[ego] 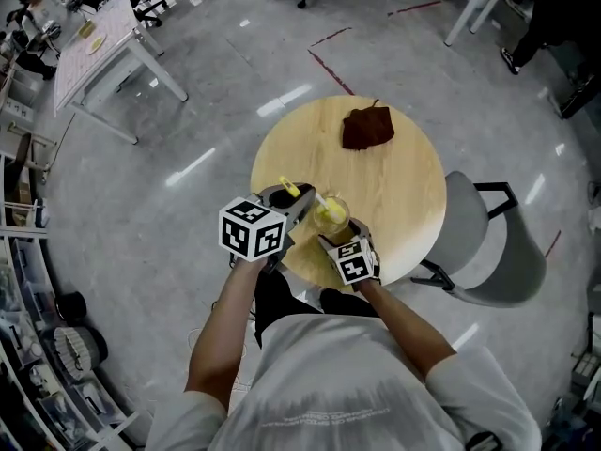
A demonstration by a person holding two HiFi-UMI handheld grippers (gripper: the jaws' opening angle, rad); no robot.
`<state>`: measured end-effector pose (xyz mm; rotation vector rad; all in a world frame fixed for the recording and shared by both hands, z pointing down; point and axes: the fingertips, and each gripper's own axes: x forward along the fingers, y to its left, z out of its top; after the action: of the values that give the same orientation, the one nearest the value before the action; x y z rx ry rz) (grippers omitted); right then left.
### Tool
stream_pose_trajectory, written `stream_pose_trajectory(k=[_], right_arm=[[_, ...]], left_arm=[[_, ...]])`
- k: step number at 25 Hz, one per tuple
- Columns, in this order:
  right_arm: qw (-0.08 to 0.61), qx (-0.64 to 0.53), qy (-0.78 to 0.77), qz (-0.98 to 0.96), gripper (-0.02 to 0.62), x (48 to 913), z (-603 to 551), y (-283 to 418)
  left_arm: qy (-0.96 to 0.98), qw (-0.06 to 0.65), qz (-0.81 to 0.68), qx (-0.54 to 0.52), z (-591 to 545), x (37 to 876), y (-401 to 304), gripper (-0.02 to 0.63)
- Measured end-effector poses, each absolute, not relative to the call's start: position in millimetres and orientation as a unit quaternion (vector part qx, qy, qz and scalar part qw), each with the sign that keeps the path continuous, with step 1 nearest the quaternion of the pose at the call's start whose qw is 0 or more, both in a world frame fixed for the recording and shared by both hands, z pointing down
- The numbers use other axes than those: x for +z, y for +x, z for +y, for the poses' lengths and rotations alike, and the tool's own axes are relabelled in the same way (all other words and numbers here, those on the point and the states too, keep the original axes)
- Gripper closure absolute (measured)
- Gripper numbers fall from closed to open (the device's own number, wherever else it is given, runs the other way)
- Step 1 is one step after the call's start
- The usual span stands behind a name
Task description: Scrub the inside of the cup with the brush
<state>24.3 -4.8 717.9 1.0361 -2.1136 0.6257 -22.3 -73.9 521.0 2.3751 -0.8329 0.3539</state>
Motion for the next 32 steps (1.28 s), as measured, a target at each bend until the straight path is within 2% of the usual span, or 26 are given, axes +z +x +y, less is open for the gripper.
stream_pose_trajectory(k=[9,13,18,25,32], right_arm=[[0.38,0.124,0.286,-0.871,0.199,705.3,-14.0,52.2],[0.38,0.091,0.209,-0.896,0.199,694.9,-17.8,35.4],[0.378,0.088,0.207,-0.898,0.201,694.7,-20.9,21.6],[0.362,0.099,0.244,-0.894,0.201,694.4,-24.8,15.7],[0.354,0.122,0.345,-0.86,0.201,696.7,-48.3,32.8]], left_arm=[[0.9,0.259,-0.302,0.175,-63.5,538.5,-6.8,0.561],[0.906,0.232,-0.298,0.189,-59.7,545.5,-1.0,0.561],[0.914,0.217,-0.275,0.203,-48.1,545.1,11.0,0.561],[0.908,0.264,-0.258,0.196,-42.6,541.4,15.7,0.557],[0.887,0.331,-0.302,0.109,-64.3,518.1,-12.9,0.555]])
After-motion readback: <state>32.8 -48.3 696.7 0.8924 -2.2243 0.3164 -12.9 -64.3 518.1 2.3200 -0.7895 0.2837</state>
